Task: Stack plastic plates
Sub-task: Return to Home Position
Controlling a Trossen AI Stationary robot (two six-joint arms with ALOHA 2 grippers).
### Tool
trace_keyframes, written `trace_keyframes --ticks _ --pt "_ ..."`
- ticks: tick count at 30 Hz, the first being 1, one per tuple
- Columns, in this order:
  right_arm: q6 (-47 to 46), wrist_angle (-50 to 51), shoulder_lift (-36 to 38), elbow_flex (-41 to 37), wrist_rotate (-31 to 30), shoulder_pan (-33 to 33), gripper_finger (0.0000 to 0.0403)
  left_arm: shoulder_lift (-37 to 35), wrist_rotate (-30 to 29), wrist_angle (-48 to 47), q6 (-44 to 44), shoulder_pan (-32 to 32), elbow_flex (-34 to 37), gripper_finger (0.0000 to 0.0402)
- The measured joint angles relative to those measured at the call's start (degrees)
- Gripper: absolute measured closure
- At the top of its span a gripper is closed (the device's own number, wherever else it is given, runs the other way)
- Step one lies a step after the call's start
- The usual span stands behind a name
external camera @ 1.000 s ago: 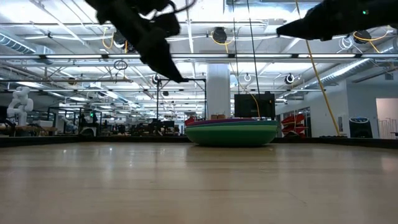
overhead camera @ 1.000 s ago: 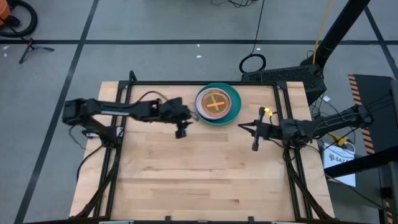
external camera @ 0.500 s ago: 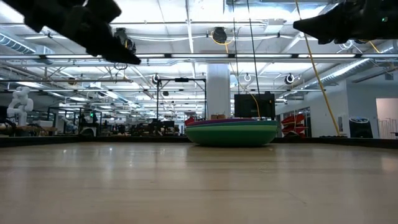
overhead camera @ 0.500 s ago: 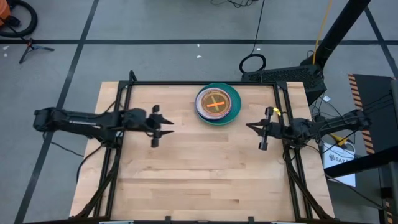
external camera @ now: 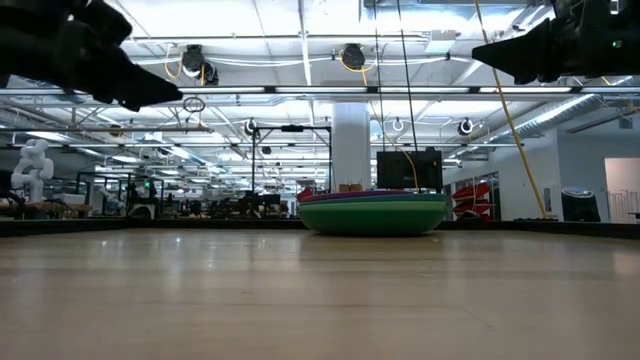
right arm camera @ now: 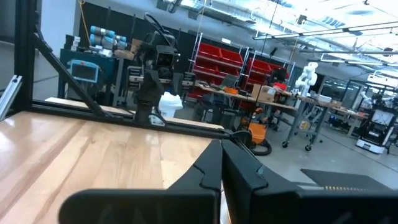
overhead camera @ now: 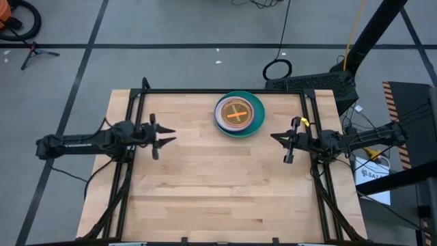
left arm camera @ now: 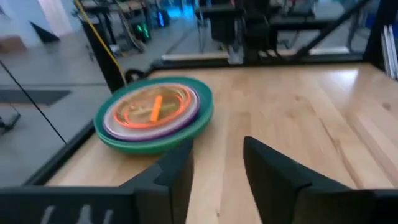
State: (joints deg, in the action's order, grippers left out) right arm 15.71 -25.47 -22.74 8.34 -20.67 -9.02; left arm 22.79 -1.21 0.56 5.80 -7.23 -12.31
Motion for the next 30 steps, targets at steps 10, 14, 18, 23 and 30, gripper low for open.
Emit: trace_keyframes --ticks 10,14,18,23,30 --pt "0.2 1.4 0.0 0.0 0.0 0.0 0.0403 -16.5 3.2 -9.9 -1.9 -2.8 1.9 0.0392" --pt "-0.2 2.4 0.0 0.0 0.0 0.0 0.0403 -21.3 6.0 -13.2 -2.1 -2.8 1.9 0.0396" --pt "-0.4 2.3 0.0 0.0 1.7 0.0 0.0403 -22.6 9.5 -12.8 -2.0 -2.8 2.5 0.0398" --pt "-1.4 1.5 0.1 0.0 4.5 0.0 0.0403 -22.6 10.2 -7.8 -2.6 -2.8 7.9 0.0399" --pt "-7.3 2.1 4.8 0.0 7.7 -0.8 0.0403 -21.4 18.5 2.7 -4.5 -2.7 11.4 0.0399"
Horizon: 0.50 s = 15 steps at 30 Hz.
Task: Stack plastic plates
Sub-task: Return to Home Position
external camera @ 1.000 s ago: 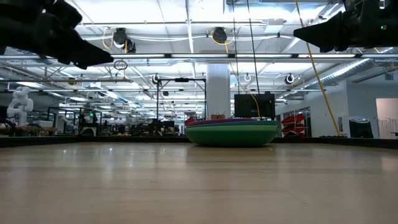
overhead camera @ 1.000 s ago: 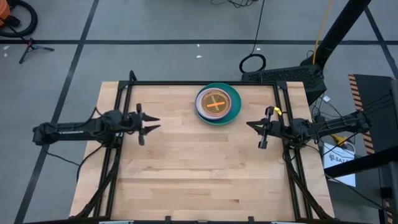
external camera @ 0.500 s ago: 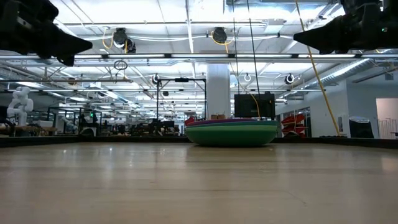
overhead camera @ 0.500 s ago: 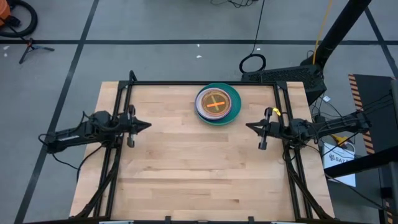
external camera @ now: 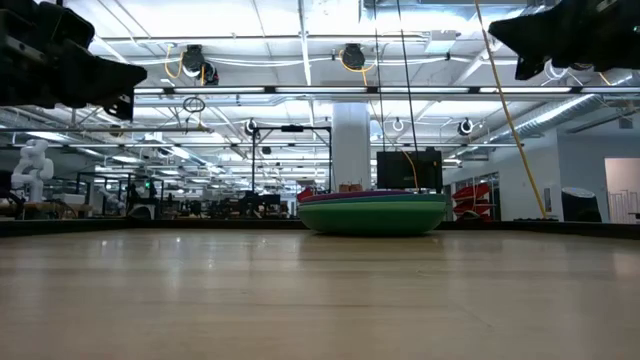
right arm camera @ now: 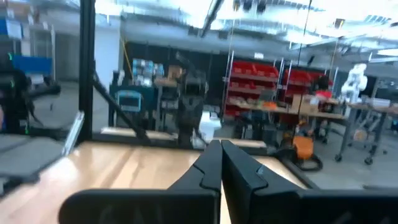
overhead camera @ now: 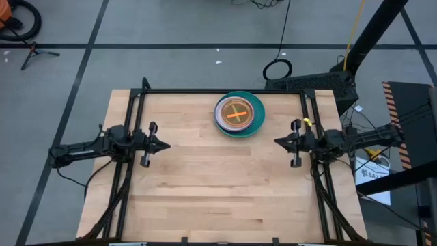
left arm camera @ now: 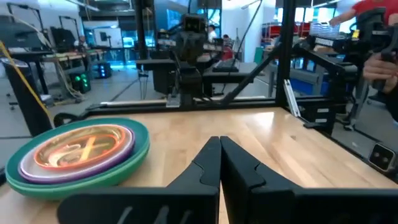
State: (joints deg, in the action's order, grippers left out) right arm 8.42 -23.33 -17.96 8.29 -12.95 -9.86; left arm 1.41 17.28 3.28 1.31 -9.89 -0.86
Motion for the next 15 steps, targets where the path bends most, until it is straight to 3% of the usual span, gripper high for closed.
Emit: trace_keyframes --ticks 13,15 --pt "5.9 12.5 17.8 0.0 -1.3 -0.8 0.0403 0.1 0.8 -1.1 -1.6 2.2 -0.1 0.0396" --pt "7.9 12.3 17.9 0.2 -1.5 -0.7 0.0403 0.1 0.8 -1.1 -1.6 2.2 -0.1 0.0391"
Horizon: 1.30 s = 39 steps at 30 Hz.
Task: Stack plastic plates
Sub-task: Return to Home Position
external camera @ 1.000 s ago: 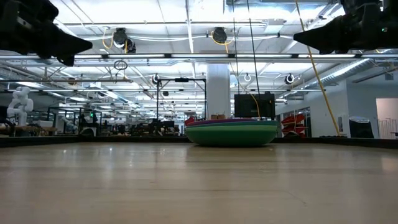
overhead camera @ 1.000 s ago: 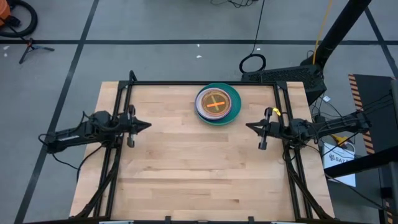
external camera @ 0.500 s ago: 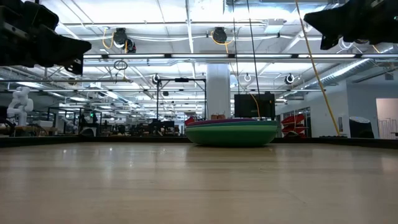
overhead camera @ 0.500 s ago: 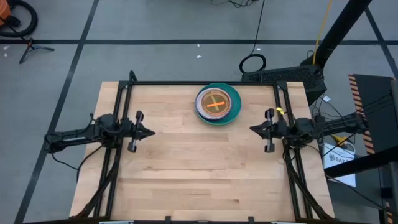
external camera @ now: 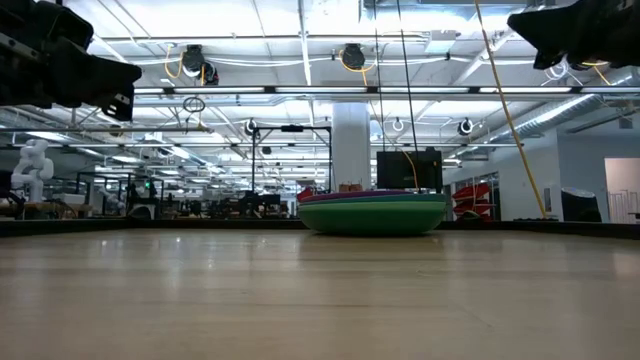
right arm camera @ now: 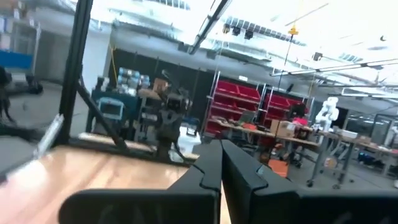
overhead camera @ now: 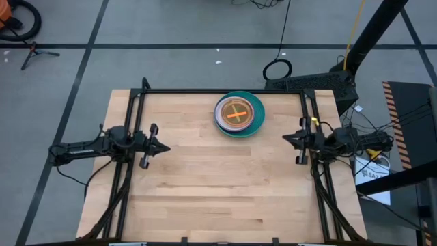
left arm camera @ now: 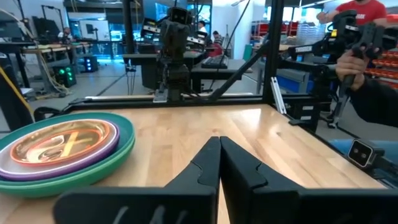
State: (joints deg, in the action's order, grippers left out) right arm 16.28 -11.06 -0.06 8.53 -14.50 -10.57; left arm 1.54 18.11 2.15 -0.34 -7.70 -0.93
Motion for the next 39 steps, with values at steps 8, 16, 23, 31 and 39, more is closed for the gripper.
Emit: trace_keyframes --ticks 8,16,23,31,39 --pt "-0.2 -2.2 -0.1 -5.7 4.2 0.8 0.0403 0.6 -0.4 -0.1 0.0 0.0 0.0 0.0387" --pt "0.0 2.5 -1.1 -7.4 3.9 2.2 0.0402 0.9 -0.8 -0.2 0.0 0.0 0.0 0.0386" --pt "-0.6 4.3 -1.2 -7.4 4.0 2.3 0.0396 0.8 -0.9 -0.3 0.0 -0.1 -0.1 0.0385" --pt "-4.3 5.5 -1.3 -7.5 4.1 2.3 0.0395 0.8 -0.9 -0.2 0.0 -0.1 -0.1 0.0385" --pt "-6.6 5.4 -1.3 -7.6 4.1 2.3 0.0394 0.8 -0.9 -0.3 0.0 -0.1 -0.1 0.0385"
